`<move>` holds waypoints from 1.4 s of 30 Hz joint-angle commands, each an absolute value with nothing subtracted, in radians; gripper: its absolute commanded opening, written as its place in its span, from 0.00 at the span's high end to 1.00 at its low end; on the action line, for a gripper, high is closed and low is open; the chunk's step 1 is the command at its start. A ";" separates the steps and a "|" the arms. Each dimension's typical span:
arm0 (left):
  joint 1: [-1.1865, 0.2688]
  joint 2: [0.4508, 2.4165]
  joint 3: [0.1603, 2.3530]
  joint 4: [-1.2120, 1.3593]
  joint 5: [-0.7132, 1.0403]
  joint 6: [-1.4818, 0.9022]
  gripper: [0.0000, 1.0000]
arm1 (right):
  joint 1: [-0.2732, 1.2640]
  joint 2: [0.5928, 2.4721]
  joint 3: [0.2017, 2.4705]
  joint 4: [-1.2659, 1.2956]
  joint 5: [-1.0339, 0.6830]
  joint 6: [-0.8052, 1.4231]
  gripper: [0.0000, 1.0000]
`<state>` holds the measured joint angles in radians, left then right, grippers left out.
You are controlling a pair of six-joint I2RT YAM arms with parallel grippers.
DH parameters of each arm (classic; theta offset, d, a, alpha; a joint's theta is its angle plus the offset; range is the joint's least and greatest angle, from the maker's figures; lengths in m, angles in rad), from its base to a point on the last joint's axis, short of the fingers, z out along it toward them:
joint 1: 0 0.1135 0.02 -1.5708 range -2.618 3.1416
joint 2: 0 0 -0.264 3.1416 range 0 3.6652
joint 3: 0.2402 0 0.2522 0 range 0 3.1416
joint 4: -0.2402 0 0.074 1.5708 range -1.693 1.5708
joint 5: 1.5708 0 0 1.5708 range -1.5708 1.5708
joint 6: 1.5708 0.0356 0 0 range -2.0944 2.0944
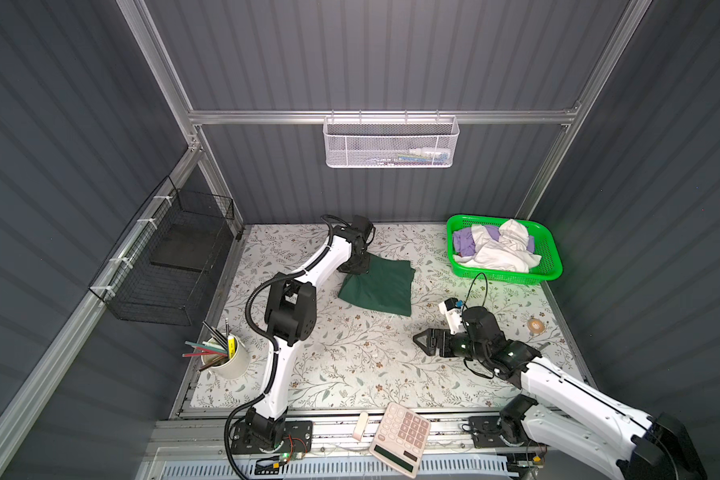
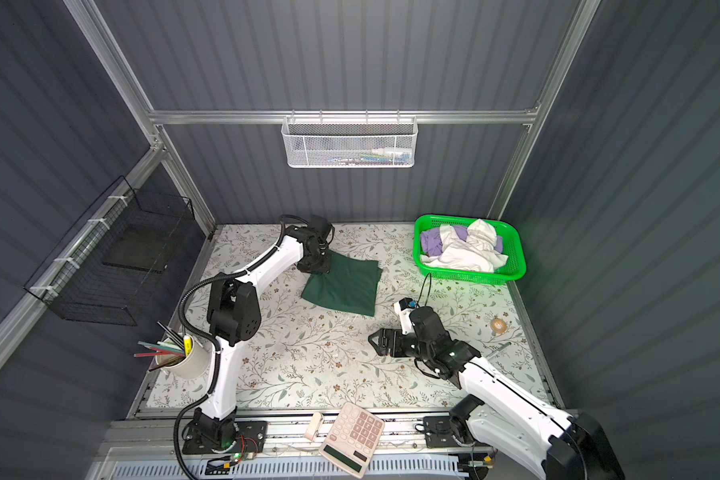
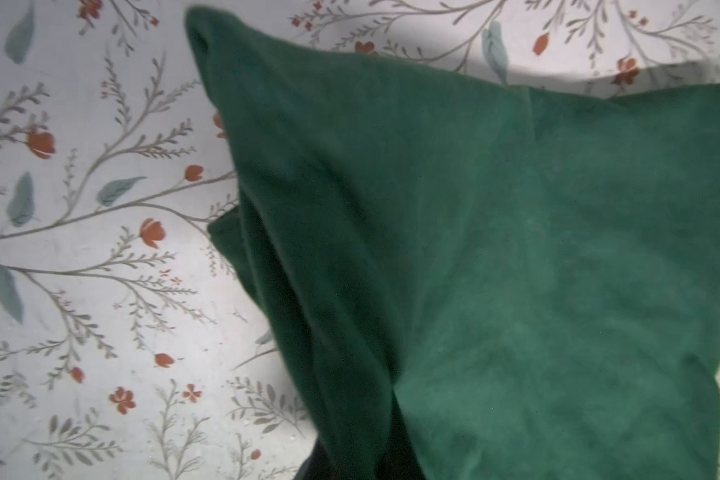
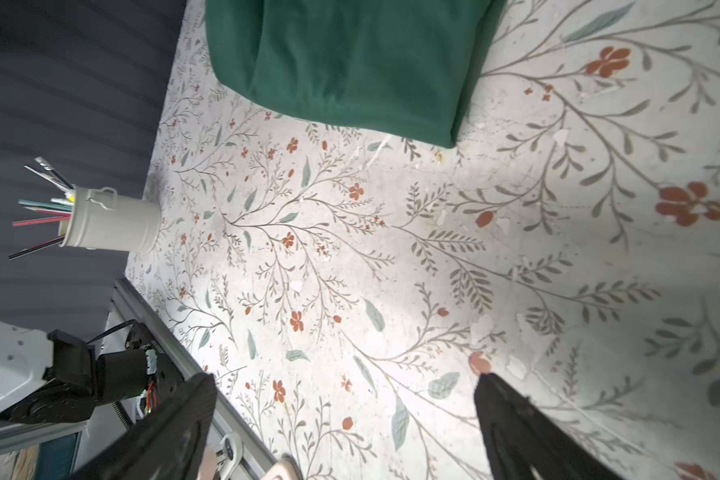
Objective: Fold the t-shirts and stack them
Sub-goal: 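Lift the bundle with the left gripper while the right gripper releases and withdraws, then carry the folded bundle with the left gripper to the far table corner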
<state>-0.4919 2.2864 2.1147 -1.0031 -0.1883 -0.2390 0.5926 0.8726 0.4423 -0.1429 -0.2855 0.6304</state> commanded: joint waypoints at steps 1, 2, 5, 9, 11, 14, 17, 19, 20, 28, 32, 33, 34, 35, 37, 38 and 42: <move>-0.489 2.321 2.247 -1.118 -0.353 -0.147 1.00 | 0.597 0.845 0.432 -0.122 -0.241 0.654 0.01; -0.488 2.336 2.275 -1.127 -0.385 -0.132 1.00 | 0.598 0.850 0.442 -0.134 -0.243 0.647 0.01; -0.485 2.374 2.338 -1.126 -0.486 -0.083 1.00 | 0.599 0.887 0.484 -0.183 -0.250 0.617 0.01; -0.453 2.379 2.334 -1.055 -0.517 -0.063 1.00 | 0.601 0.918 0.521 -0.212 -0.259 0.612 0.01; -0.437 2.372 2.320 -1.021 -0.517 -0.055 1.00 | 0.613 0.906 0.532 -0.223 -0.250 0.622 0.01; -0.417 2.365 2.304 -0.949 -0.537 -0.040 1.00 | 0.637 0.869 0.528 -0.232 -0.222 0.640 0.01; -0.380 2.360 2.286 -0.897 -0.558 -0.050 1.00 | 0.652 0.827 0.505 -0.235 -0.204 0.675 0.01; -0.354 2.351 2.269 -0.861 -0.540 -0.059 1.00 | 0.654 0.801 0.486 -0.223 -0.207 0.699 0.01; -0.346 2.343 2.256 -0.834 -0.538 -0.053 1.00 | 0.653 0.789 0.479 -0.219 -0.210 0.709 0.01; -0.279 2.397 2.317 -0.811 -0.549 -0.034 1.00 | 0.654 0.742 0.506 -0.278 -0.189 0.681 0.01; -0.233 2.436 2.378 -0.835 -0.504 -0.064 1.00 | 0.655 0.714 0.484 -0.290 -0.180 0.697 0.01; -0.225 2.444 2.400 -0.843 -0.500 -0.067 1.00 | 0.655 0.702 0.466 -0.277 -0.179 0.708 0.01; -0.220 2.450 2.414 -0.847 -0.500 -0.066 1.00 | 0.655 0.692 0.449 -0.266 -0.182 0.717 0.01; -0.213 2.455 2.426 -0.846 -0.499 -0.063 1.00 | 0.655 0.685 0.433 -0.251 -0.183 0.724 0.01; -0.201 2.462 2.440 -0.849 -0.497 -0.064 1.00 | 0.655 0.682 0.419 -0.238 -0.188 0.729 0.01; -0.192 2.463 2.442 -0.852 -0.497 -0.070 1.00 | 0.655 0.687 0.420 -0.240 -0.188 0.726 0.01; -0.154 2.442 2.409 -0.851 -0.517 -0.122 1.00 | 0.655 0.716 0.459 -0.278 -0.178 0.699 0.01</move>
<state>-0.1844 2.4660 2.3962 -0.8509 -0.5007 -0.0746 0.6498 0.7067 0.4343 -0.2623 -0.1936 0.7132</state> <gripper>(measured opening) 0.099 0.991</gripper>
